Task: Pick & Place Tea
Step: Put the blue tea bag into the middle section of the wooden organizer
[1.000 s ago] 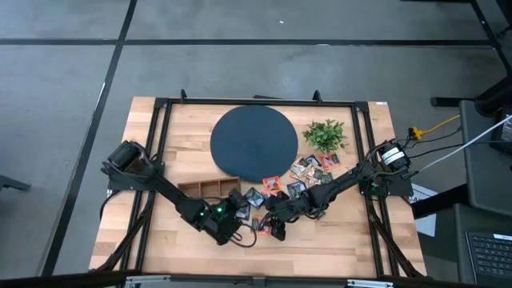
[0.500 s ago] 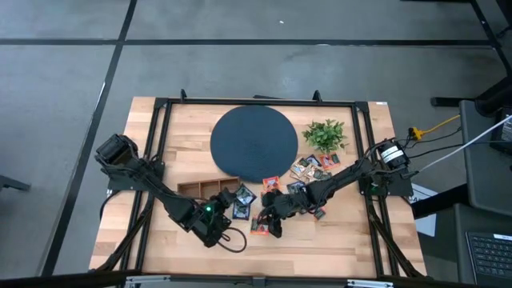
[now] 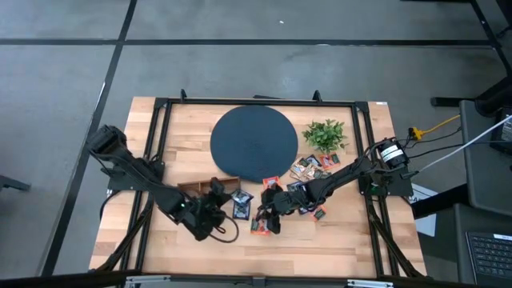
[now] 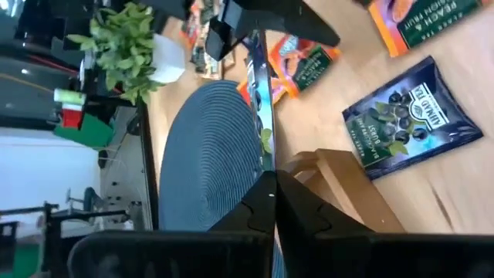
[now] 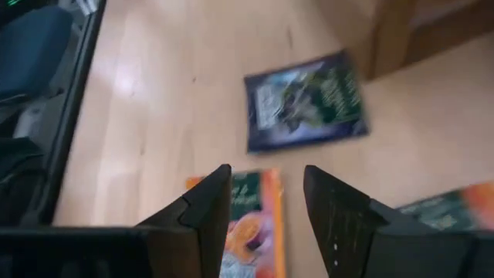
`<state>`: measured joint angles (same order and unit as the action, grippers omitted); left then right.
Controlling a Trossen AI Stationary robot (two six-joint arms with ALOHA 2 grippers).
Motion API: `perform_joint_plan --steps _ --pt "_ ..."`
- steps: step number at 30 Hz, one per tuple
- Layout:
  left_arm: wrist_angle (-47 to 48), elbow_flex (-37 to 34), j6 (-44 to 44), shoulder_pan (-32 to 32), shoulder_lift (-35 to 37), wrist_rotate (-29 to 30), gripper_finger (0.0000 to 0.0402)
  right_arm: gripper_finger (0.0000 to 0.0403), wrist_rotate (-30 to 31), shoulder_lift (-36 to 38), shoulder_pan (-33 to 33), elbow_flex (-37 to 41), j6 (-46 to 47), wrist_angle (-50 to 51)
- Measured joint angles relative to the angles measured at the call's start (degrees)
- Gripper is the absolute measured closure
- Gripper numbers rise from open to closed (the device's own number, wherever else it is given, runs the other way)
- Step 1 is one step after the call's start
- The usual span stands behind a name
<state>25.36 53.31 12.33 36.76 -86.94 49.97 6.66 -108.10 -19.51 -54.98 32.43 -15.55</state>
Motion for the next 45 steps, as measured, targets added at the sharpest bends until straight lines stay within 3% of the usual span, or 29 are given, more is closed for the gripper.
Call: perform_joint_plan --steps 8,11,17,25,32,36,41,45 --pt "-0.69 -2.34 -9.25 -1.88 4.28 -8.74 0.0400 0.0237 18.12 0.02 -0.71 -3.65 -14.41 1.20" --pt "-1.56 -2.33 -12.96 -3.06 5.40 -11.28 0.0400 0.0237 21.70 0.05 -1.31 -5.30 -21.19 1.54" --pt "-1.59 -2.35 -18.32 -5.55 8.38 -14.92 0.0400 0.0237 22.52 0.07 -1.35 -6.83 -26.34 1.67" --pt "0.18 -2.33 -23.36 -9.20 10.36 -24.52 0.0400 0.0237 26.71 0.07 -1.40 -8.22 -28.59 1.72" --pt "1.59 -2.33 -25.33 -10.97 10.36 -26.41 0.0400 0.0243 25.74 0.07 -1.42 -10.03 -29.76 1.63" --pt "1.16 -2.33 -25.31 -11.62 10.36 -27.07 0.0400 0.0285 22.95 0.07 -1.42 -10.57 -29.70 1.65" --pt "1.03 -2.33 -25.00 -11.89 10.37 -27.26 0.0400 0.0378 19.62 0.07 -1.35 -10.60 -28.38 1.69" --pt "0.65 -2.34 -21.98 -11.76 10.37 -29.44 0.0400 0.0382 18.91 0.07 -1.18 -10.60 -27.17 1.74"
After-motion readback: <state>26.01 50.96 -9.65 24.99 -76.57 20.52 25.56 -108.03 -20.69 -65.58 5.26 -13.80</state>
